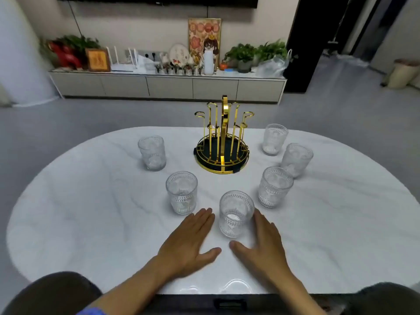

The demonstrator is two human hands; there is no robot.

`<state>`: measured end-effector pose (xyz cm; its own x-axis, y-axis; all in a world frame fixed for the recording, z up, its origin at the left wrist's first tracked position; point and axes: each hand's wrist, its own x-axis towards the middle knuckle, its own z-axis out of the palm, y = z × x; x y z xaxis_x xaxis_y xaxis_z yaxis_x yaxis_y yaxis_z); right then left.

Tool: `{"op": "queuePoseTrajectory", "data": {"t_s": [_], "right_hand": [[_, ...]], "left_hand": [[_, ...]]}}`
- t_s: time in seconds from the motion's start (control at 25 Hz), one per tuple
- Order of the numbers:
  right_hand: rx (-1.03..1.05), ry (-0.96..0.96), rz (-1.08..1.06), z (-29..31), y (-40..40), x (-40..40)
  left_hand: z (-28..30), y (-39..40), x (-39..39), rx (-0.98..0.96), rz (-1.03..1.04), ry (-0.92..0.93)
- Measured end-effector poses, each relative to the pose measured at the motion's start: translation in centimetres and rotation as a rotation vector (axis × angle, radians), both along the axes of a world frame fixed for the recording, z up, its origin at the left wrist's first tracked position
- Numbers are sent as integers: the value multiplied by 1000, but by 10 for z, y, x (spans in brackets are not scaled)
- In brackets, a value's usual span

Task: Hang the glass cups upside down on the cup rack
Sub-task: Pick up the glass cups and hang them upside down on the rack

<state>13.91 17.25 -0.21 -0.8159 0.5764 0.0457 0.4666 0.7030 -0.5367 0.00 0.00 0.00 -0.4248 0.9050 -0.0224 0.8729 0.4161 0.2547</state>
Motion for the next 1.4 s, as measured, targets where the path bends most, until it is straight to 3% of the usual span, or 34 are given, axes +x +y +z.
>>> {"op": "queuePoseTrajectory", "data": {"t_s": [0.08,0.24,0.36,0.44,0.52,0.6,0.68,0.84,1.04,1.4], "right_hand": [[-129,125,-36,11,-10,-6],[-273,134,-91,23,-17,-20],[-439,305,-105,32,-18,-21],[-537,447,-124,47,-16,-23],[-555,611,-115,74,-1,-28],[-531,756,-105,117,27,-36],[-430,830,-121,164,54,-47],[-91,717,-95,212,99,-85],[232,506,13,195,130,-149],[246,314,119,143,136,-179]], "left_hand": [[9,2,10,25,45,-16],[24,1,23,8,87,-120],[45,-7,23,97,107,-153],[71,-5,23,261,157,-236],[109,7,10,546,203,-324],[149,31,-17,747,219,-243],[188,66,-51,781,205,-137],[221,144,-118,571,195,24],[197,189,-170,307,118,53],[179,195,-191,416,127,-71]]}}
